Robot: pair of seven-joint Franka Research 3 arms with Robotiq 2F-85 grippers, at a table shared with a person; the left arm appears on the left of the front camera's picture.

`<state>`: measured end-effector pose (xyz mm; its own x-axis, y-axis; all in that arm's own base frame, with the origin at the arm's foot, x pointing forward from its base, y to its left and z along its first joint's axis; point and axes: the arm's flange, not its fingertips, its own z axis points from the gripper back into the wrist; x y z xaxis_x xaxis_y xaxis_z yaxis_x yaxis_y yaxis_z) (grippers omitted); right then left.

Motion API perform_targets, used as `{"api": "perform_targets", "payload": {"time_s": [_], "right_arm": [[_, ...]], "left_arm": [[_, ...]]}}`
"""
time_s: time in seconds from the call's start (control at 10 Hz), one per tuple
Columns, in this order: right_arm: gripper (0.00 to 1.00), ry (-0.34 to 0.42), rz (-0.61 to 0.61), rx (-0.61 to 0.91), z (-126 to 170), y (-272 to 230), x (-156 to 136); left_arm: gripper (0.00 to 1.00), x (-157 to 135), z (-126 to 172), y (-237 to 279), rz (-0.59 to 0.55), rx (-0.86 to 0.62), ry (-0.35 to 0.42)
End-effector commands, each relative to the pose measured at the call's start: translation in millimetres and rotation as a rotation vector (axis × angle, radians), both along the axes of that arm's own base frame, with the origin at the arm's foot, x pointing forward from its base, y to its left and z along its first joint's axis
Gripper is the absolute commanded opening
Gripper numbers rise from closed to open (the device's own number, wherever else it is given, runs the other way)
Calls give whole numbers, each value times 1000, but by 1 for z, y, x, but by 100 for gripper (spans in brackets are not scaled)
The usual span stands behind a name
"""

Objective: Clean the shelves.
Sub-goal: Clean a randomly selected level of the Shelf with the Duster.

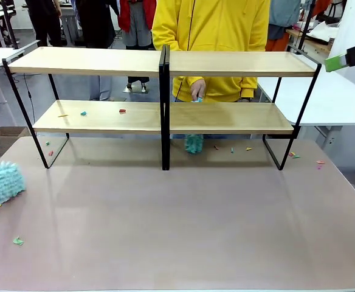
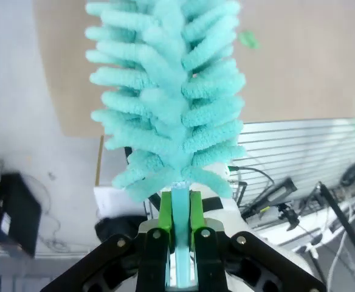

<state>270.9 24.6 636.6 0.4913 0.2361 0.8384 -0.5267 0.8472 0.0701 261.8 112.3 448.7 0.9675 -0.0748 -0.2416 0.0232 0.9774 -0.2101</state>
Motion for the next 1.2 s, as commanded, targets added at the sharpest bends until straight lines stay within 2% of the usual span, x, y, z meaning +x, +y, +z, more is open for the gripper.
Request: {"api": "perform_targets", "payload": {"time_s": [0.0, 0.2, 0.4, 0.5, 0.6, 0.7, 0.8, 1.0, 1.1], "right_arm": [[100, 0, 1, 1, 0, 0, 0], [100, 0, 1, 1, 0, 0, 0], [100, 0, 1, 1, 0, 0, 0], [100, 0, 1, 1, 0, 0, 0], [100, 0, 1, 1, 0, 0, 0], [100, 0, 1, 1, 0, 0, 0], [100, 0, 1, 1, 0, 0, 0], [100, 0, 1, 1, 0, 0, 0], [100, 0, 1, 1, 0, 0, 0]], "left_arm": [[12, -17, 19, 21, -153, -240, -115], [12, -24, 24, 30, -363, -405, -97], [12, -26, 30, 35, -544, -497, -45], [12, -29, 37, 41, -705, -610, -2], [12, -27, 43, 37, -793, -742, -8], [12, -24, 47, 25, -840, -795, -22], [12, -23, 51, 19, -928, -815, -62], [12, -21, 64, 31, -1052, -823, -250], [12, -22, 78, 40, -1068, -806, -357]]}}
